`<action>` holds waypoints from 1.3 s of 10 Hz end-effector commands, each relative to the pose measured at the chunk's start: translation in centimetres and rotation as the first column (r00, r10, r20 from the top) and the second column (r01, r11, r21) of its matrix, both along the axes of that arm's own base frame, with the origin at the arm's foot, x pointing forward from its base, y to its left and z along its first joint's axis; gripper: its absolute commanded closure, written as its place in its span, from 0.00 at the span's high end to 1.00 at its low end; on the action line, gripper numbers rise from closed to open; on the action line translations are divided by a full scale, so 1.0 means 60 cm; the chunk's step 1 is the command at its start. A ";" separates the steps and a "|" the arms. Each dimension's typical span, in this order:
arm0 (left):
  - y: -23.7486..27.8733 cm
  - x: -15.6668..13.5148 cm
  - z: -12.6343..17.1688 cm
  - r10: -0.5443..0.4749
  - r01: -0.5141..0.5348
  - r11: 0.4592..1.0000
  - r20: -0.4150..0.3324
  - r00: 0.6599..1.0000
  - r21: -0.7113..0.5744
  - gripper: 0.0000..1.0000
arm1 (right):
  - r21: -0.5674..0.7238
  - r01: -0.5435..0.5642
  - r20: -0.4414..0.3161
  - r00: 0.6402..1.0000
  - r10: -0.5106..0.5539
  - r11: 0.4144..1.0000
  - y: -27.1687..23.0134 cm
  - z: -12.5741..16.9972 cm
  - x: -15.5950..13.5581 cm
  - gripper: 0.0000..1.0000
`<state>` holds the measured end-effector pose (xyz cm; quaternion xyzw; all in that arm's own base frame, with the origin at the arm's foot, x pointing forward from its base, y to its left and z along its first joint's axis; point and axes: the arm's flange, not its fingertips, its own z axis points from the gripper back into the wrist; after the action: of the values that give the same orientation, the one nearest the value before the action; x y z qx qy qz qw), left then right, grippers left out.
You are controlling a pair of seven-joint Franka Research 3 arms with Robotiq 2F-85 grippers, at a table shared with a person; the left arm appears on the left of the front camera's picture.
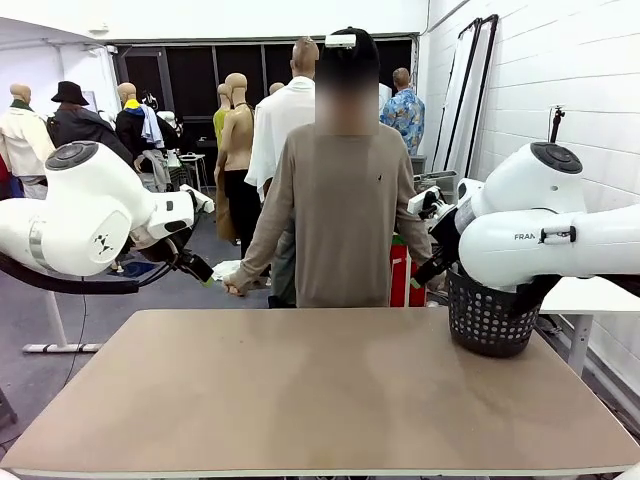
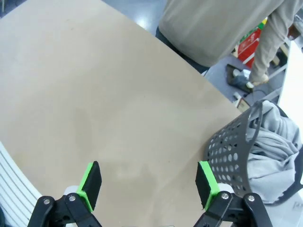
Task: Fold the training pants.
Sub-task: Grab both ends of the Training pants handed by a person.
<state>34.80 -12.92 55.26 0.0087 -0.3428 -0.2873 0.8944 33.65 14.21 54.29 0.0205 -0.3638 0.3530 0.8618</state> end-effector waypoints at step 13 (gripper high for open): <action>0.003 -0.003 0.006 0.002 -0.002 1.000 0.009 1.000 -0.005 1.00 | 0.002 0.001 0.003 1.000 -0.001 1.000 -0.001 0.002 -0.001 1.00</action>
<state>34.58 -12.76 55.68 0.0082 -0.3480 -0.2857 0.8929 33.59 14.17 54.42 0.0207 -0.3654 0.3524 0.8613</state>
